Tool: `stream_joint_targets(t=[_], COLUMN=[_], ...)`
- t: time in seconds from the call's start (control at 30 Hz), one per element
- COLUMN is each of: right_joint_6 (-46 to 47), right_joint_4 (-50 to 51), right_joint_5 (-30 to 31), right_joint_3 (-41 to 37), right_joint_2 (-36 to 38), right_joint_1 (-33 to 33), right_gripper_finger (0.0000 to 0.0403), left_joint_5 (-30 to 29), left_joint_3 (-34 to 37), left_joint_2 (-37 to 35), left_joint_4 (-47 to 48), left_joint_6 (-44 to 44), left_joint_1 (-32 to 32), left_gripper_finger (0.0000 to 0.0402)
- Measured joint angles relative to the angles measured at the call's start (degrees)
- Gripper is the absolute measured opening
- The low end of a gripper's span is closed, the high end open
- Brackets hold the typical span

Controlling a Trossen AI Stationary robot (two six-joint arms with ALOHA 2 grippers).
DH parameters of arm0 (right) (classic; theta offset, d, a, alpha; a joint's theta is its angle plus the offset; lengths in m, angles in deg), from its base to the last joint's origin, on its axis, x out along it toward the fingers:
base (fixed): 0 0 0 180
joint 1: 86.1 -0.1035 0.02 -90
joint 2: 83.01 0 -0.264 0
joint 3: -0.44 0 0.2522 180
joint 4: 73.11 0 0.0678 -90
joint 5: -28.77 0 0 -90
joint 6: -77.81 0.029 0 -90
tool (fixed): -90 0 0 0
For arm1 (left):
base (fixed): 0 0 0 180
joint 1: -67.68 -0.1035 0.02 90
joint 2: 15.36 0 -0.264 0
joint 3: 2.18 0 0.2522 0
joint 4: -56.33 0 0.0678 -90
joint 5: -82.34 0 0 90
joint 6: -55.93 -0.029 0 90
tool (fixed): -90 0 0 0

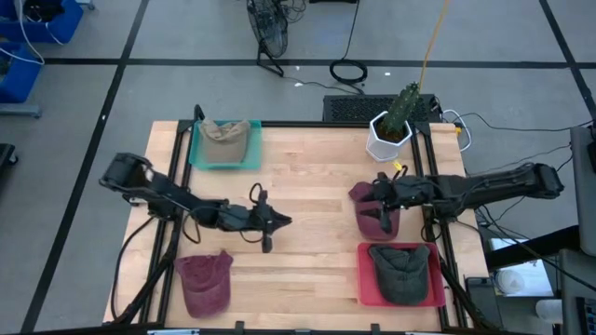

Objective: Pick & Place hat
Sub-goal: Put the right maroon cap into the green bin

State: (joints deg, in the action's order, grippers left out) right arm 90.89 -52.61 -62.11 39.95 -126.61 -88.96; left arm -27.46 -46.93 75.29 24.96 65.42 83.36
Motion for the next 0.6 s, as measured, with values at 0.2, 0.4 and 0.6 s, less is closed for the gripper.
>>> stream_joint_targets(t=[0.2, 0.4, 0.6], right_joint_6=[2.86, 11.01, 13.06], right_joint_4=[22.86, 39.59, 50.21], right_joint_5=[8.34, 8.75, 11.44], right_joint_3=[11.32, 15.75, 15.60], right_joint_2=[-0.19, -0.21, -0.84], right_joint_1=[-4.56, -7.59, -8.45], right_gripper_finger=[0.0185, 0.0183, 0.0183], left_joint_5=[0.25, 0.23, 0.07], left_joint_3=[3.28, 2.62, 2.62], left_joint_2=[7.07, 9.06, 9.37], left_joint_4=[-14.94, -15.41, -15.03], left_joint_6=[1.25, 1.14, 1.16], left_joint_1=[-1.17, -1.68, -1.91], left_gripper_finger=[0.0037, 0.0037, 0.0037])
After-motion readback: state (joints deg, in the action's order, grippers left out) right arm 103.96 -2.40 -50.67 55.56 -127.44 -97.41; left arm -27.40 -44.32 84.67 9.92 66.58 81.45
